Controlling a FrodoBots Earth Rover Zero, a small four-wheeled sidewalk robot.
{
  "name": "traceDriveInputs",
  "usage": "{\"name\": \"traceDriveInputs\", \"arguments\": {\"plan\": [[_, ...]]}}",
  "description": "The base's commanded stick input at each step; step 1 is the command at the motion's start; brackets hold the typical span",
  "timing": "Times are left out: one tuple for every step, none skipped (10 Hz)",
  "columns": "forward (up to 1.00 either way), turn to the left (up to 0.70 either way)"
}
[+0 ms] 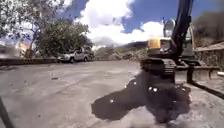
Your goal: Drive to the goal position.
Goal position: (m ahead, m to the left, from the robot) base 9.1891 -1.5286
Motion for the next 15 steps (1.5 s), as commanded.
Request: {"name": "traceDriveInputs", "arguments": {"plan": [[0.70, 0.00], [0.70, 0.00], [0.70, 0.00], [0.70, 0.00], [0.70, 0.00], [0.70, 0.00], [0.70, 0.00], [0.70, 0.00], [0.70, 0.00], [0.70, 0.00], [0.70, 0.00], [0.70, -0.08], [0.70, -0.19], [0.70, 0.00], [0.70, 0.00]]}}
